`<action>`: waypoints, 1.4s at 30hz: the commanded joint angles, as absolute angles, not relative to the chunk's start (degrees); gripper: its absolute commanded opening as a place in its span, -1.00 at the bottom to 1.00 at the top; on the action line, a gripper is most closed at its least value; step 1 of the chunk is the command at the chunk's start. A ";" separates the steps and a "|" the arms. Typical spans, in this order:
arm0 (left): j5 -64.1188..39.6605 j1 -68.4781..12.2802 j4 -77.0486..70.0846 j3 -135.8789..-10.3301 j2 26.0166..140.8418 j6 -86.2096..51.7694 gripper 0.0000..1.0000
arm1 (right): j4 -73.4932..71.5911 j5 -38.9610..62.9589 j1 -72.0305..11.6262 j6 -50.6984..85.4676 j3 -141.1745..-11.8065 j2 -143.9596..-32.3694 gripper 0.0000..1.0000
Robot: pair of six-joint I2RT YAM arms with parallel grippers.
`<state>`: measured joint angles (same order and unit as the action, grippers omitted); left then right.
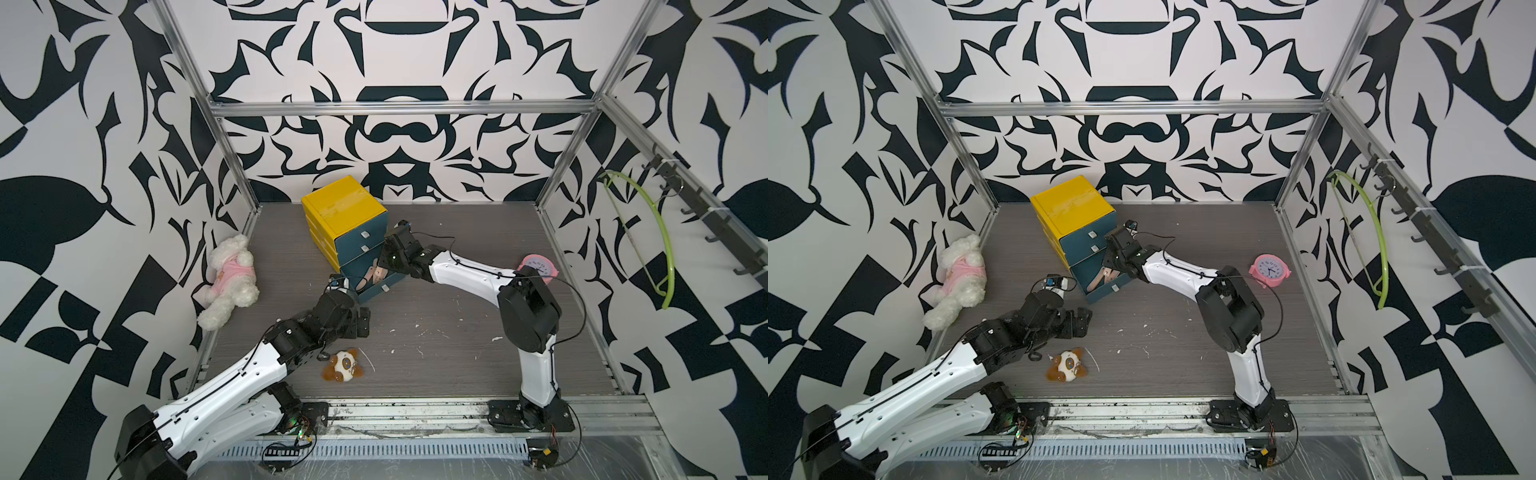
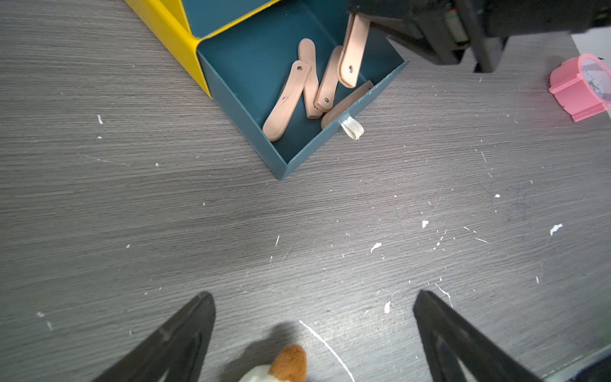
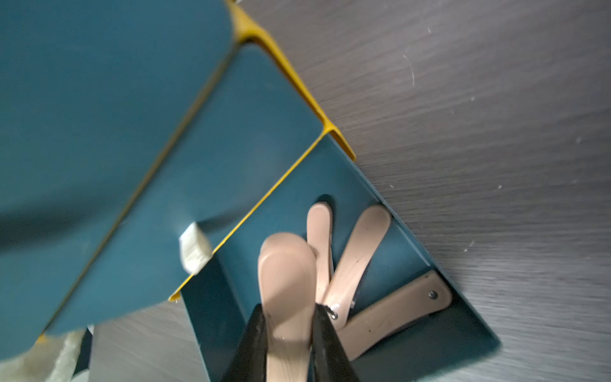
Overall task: Place the fruit knives into the drawer by color
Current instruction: Place the fruit knife in the drawer, then close the drawer in the storage box.
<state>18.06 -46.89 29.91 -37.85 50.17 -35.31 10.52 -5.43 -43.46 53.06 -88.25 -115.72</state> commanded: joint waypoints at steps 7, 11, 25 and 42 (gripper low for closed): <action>19.82 -46.76 33.05 -40.90 48.56 -34.61 0.98 | 8.04 -5.45 -43.31 55.70 -92.93 -114.01 -0.11; 20.83 -46.76 33.76 -44.05 49.86 -32.87 0.98 | 7.52 -5.45 -43.29 54.11 -90.48 -110.42 -0.11; 23.03 -37.03 35.04 -66.29 60.91 -26.67 0.99 | 4.09 -2.91 -43.40 53.50 -68.60 -93.35 -0.39; 25.52 -21.18 34.58 -82.92 87.61 -24.08 0.98 | 1.35 -1.94 -43.35 57.24 -59.36 -93.94 -0.49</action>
<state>24.34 -21.45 33.28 -81.12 86.08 -24.95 3.70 -2.44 -43.42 55.83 -59.05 -92.95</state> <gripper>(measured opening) 0.992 0.252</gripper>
